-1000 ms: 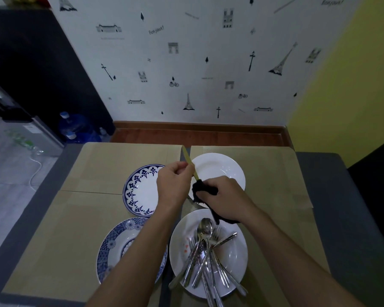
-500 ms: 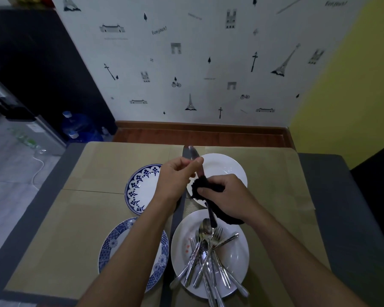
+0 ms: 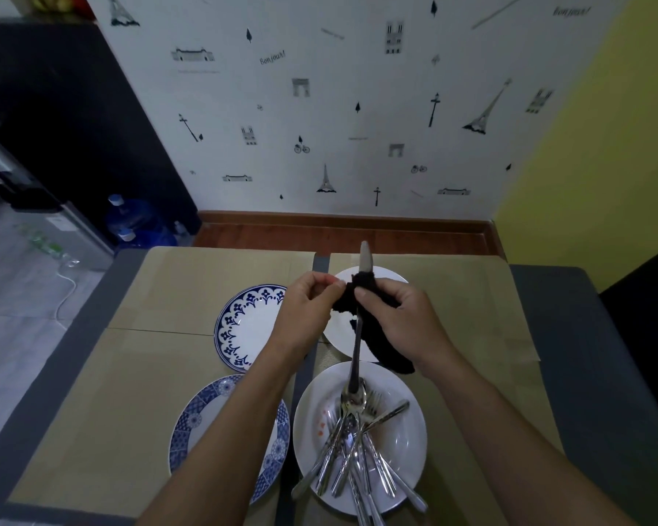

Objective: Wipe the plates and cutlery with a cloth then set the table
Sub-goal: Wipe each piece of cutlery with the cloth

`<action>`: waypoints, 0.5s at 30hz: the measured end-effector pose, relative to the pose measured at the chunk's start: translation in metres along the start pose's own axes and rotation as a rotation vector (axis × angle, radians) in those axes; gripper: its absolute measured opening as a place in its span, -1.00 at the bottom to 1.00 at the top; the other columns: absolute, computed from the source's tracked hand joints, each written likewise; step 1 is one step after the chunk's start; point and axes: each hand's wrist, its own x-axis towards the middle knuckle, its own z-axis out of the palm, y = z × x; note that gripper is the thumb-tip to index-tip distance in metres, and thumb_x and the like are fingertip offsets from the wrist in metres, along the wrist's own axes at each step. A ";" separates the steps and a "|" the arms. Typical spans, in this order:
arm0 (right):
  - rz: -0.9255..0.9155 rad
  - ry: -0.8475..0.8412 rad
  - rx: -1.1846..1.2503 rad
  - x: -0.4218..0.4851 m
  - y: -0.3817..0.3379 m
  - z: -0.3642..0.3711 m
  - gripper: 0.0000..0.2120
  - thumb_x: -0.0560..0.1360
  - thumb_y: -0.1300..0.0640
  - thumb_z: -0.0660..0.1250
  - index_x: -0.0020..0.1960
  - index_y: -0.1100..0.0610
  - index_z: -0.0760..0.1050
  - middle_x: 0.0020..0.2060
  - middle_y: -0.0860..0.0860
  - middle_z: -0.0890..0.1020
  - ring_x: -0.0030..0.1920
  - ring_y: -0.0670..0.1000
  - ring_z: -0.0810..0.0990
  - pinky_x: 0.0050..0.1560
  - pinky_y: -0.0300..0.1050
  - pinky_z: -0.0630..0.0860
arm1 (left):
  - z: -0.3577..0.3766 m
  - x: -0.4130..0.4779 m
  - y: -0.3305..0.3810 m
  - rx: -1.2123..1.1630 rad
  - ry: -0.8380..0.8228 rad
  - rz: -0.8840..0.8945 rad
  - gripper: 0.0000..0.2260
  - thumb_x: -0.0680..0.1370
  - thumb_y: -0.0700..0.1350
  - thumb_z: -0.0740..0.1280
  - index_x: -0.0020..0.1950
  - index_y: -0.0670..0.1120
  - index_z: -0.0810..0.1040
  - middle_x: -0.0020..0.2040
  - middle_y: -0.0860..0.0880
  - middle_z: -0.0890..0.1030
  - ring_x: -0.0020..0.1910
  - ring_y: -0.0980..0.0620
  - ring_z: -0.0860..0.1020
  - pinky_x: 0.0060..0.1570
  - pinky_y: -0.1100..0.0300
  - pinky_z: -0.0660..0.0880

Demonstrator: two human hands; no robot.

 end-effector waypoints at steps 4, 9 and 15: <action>-0.016 0.075 -0.041 -0.001 0.001 -0.002 -0.81 0.66 0.11 0.32 0.03 -0.03 0.72 -0.16 -0.08 0.76 -0.11 0.01 0.73 0.07 0.10 0.64 | -0.005 0.002 -0.012 0.199 -0.145 -0.070 -0.94 0.56 -0.26 0.36 -0.05 -0.13 0.60 -0.13 -0.21 0.66 -0.18 0.00 0.59 -0.07 0.09 0.51; -0.006 0.069 -0.071 -0.004 0.005 -0.001 -0.77 0.60 -0.03 0.28 0.10 -0.05 0.70 -0.06 -0.02 0.76 -0.08 0.08 0.72 0.10 0.31 0.63 | -0.002 -0.005 -0.022 0.203 -0.307 -0.099 -0.87 0.54 -0.18 0.45 0.07 -0.18 0.66 -0.05 -0.17 0.72 -0.07 -0.13 0.69 0.14 -0.06 0.59; -0.004 0.106 0.003 -0.004 0.006 -0.002 -0.85 0.54 0.12 0.43 0.08 0.02 0.71 -0.05 0.00 0.77 0.02 0.07 0.75 0.17 0.28 0.63 | -0.002 -0.006 -0.024 0.166 -0.337 -0.077 -0.92 0.54 -0.24 0.45 0.02 -0.19 0.67 -0.09 -0.19 0.71 -0.16 -0.08 0.69 0.02 -0.02 0.61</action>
